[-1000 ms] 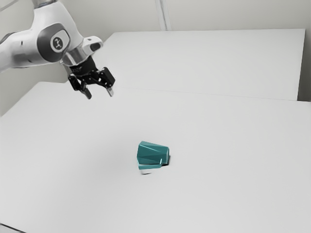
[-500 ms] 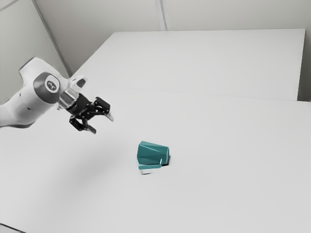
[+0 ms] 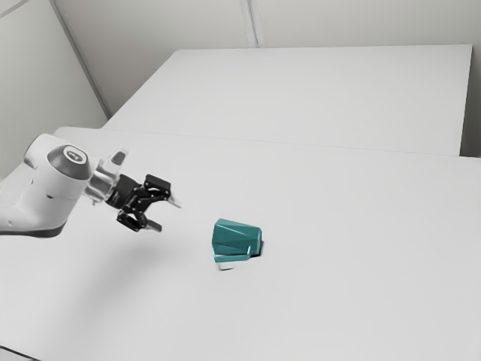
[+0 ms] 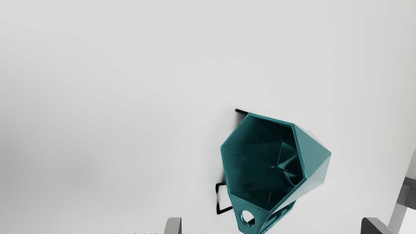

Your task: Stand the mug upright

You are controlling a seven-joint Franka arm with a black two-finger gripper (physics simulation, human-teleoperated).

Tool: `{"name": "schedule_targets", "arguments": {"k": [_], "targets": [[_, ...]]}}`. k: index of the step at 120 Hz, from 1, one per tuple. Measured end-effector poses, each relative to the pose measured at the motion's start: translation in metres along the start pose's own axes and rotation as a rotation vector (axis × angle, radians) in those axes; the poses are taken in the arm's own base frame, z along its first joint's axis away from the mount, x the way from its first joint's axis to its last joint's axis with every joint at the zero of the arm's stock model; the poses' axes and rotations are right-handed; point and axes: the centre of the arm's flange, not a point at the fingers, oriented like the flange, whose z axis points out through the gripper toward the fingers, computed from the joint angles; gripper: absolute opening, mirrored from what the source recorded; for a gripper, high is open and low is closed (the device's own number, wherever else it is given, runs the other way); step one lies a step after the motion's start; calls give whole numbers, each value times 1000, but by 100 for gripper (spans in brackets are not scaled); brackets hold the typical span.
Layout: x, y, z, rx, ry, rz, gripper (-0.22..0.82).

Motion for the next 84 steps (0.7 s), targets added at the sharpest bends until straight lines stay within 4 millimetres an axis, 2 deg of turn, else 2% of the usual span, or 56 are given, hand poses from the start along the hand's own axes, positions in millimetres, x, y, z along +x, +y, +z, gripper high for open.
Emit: {"name": "schedule_targets", "arguments": {"k": [19, 35, 66, 84], "targets": [[-3, 0, 8, -20, -38, 62, 60], [-3, -1, 25, -34, -67, 89, 60], [-15, 29, 53, -57, -100, 199, 60], [-22, 43, 59, -70, -98, 246, 60]]}}
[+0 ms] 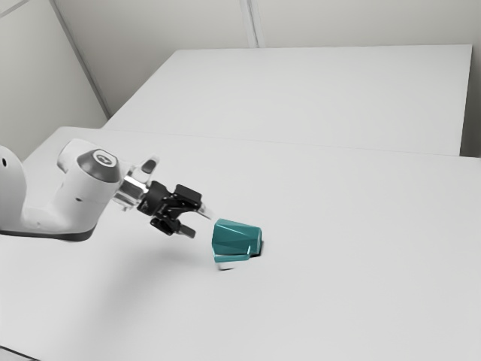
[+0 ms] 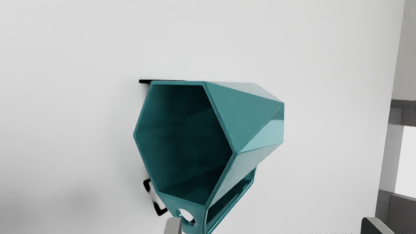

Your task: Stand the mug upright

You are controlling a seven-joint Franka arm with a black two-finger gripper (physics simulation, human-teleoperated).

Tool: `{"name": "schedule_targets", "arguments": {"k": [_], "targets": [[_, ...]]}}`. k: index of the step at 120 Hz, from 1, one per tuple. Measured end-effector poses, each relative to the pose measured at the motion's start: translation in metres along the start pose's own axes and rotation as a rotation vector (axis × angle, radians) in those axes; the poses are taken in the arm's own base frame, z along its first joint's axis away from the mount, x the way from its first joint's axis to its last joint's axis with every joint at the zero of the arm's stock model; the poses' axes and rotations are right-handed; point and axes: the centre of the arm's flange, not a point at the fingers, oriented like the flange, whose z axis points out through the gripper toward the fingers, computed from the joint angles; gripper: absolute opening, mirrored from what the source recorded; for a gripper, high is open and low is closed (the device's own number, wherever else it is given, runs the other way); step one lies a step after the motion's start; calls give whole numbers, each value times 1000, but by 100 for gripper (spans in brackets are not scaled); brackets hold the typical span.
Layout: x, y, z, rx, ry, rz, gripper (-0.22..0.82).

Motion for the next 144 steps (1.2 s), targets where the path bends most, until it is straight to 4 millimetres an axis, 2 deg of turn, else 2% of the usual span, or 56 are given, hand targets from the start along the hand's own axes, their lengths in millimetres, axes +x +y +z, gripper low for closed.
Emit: {"name": "schedule_targets", "arguments": {"k": [14, 32, 62, 76, 116, 144], "targets": [[-1, 4, 5, 0, 0, 21, 60], [1, -5, 9, 8, 4, 22, 60], [19, -12, 17, 5, 21, 16, 60], [21, -17, 25, 2, 15, 7, 60], [17, -2, 45, -15, -4, 33, 60], [19, -5, 50, -14, -1, 28, 55]]}}
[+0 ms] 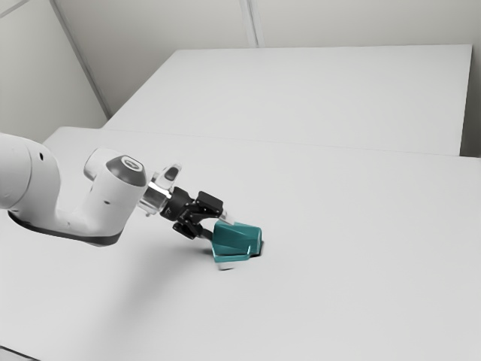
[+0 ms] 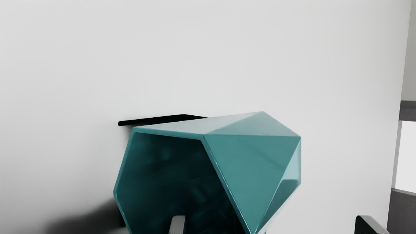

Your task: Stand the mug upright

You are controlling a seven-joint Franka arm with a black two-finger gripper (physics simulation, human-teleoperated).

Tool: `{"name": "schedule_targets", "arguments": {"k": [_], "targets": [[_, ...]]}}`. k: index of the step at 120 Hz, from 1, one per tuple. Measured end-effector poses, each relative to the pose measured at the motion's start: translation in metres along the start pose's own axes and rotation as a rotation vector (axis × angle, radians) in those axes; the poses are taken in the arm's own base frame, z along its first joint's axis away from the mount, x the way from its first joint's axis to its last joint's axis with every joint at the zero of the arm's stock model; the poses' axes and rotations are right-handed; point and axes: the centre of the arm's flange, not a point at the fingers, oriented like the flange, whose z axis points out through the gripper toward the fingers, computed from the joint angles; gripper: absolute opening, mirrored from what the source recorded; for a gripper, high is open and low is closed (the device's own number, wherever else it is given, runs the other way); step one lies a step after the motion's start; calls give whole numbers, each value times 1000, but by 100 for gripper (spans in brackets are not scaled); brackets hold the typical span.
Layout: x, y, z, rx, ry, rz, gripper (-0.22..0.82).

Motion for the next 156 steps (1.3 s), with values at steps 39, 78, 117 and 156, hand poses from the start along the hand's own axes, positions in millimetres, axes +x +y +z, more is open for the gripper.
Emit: {"name": "schedule_targets", "arguments": {"k": [39, 78, 117, 156], "targets": [[3, 3, 4, -53, 30, -38, 44], [2, -6, 9, -76, 35, -74, 22], [2, -5, 9, -74, 34, -67, -4], [19, 13, -2, -78, 60, -15, -13]]}}
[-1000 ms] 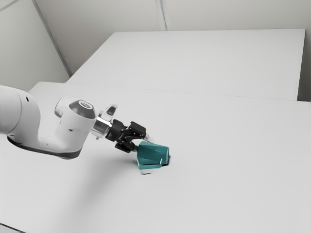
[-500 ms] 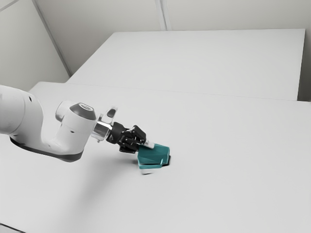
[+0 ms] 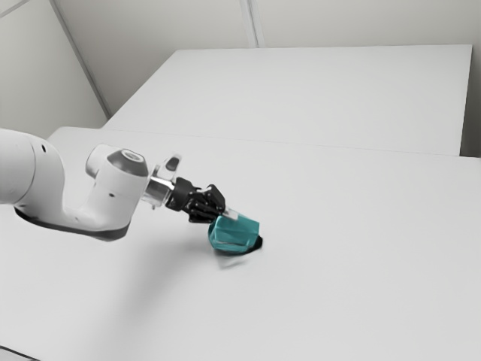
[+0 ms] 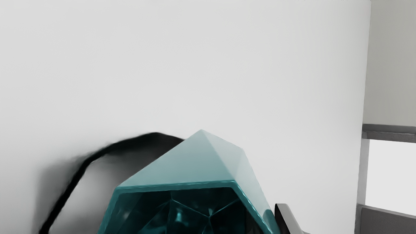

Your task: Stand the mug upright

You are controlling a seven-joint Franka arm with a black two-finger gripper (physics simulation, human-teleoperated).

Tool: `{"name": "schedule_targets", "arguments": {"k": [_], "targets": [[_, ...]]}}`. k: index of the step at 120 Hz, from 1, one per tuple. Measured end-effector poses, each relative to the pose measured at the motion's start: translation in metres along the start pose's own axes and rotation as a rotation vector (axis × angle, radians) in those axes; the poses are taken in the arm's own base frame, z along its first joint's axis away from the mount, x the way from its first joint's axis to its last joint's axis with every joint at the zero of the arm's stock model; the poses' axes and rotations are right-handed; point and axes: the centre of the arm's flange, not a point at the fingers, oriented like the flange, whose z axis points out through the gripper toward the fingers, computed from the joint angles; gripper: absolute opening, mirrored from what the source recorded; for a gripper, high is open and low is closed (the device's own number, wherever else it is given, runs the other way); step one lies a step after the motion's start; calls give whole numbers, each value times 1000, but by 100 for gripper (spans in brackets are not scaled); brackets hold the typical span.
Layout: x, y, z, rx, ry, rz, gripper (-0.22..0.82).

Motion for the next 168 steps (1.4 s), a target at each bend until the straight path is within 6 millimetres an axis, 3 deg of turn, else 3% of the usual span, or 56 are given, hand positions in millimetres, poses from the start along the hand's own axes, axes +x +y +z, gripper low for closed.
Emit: {"name": "schedule_targets", "arguments": {"k": [23, 47, 66, 79, 103, 126, 168], "targets": [[24, 18, -5, 8, 15, 58, -15], [21, 53, -14, 63, -18, 165, -17], [14, 78, -30, 204, -88, 270, -17], [10, 84, -35, 319, -151, 302, -17], [19, 101, -44, 533, -213, 332, -17], [26, 93, -29, 683, -256, 283, -17], [31, 103, -1, 907, -248, 261, -18]]}}
